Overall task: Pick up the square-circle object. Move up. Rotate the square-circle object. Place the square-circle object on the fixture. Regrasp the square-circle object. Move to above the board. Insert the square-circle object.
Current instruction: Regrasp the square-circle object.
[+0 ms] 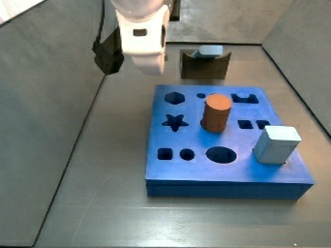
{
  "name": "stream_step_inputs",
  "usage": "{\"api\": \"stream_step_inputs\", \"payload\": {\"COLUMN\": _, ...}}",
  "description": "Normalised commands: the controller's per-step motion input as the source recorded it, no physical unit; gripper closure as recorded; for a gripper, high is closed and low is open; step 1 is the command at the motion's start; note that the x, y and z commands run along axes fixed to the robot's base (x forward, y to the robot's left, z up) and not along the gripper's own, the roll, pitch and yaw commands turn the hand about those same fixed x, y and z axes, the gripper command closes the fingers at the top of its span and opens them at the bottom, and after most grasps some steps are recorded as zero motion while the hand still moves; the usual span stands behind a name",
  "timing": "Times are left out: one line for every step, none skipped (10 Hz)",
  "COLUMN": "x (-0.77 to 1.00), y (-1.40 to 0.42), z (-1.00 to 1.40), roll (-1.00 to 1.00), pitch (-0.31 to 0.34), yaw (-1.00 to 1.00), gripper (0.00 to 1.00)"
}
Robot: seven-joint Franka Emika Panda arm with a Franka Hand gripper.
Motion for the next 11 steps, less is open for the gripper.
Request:
{"api": "stream_step_inputs", "payload": {"x": 0.06, "y": -0.03, "z": -0.02, "roll": 0.27, "pitch": 0.687, "yaw": 0.17, "gripper": 0.0}}
{"api": "stream_step_inputs", "payload": {"x": 0.06, "y": -0.05, "z": 0.0, "roll": 0.23, "pitch": 0.625, "yaw": 0.31, "gripper": 0.0}}
{"api": "stream_step_inputs", "payload": {"x": 0.07, "y": -0.04, "z": -0.01, "roll": 0.18, "pitch": 0.487, "yaw": 0.42, "gripper": 0.0}}
{"api": "stream_step_inputs", "payload": {"x": 0.07, "y": -0.04, "z": -0.02, "roll": 0.16, "pitch": 0.357, "yaw": 0.47, "gripper": 0.0}}
{"api": "stream_step_inputs", "payload": {"x": 0.06, "y": -0.04, "z": -0.01, "roll": 0.14, "pitch": 0.274, "yaw": 0.49, "gripper": 0.0}}
{"api": "stream_step_inputs", "payload": {"x": 0.05, "y": -0.04, "z": 0.0, "roll": 0.11, "pitch": 0.094, "yaw": 0.46, "gripper": 0.0}}
{"api": "stream_step_inputs", "payload": {"x": 0.05, "y": -0.04, "z": 0.0, "roll": 0.09, "pitch": 0.037, "yaw": 0.43, "gripper": 0.0}}
{"api": "stream_step_inputs", "payload": {"x": 0.04, "y": -0.04, "z": -0.01, "roll": 0.07, "pitch": -0.06, "yaw": 0.37, "gripper": 0.0}}
{"api": "stream_step_inputs", "payload": {"x": 0.04, "y": -0.04, "z": -0.01, "roll": 0.07, "pitch": -0.11, "yaw": 0.31, "gripper": 0.0}}
{"api": "stream_step_inputs", "payload": {"x": 0.04, "y": -0.04, "z": -0.01, "roll": 0.06, "pitch": -0.135, "yaw": 0.22, "gripper": 0.0}}
{"api": "stream_step_inputs", "payload": {"x": 1.0, "y": -0.02, "z": 0.0, "roll": 0.0, "pitch": -0.037, "yaw": 0.19, "gripper": 0.0}}
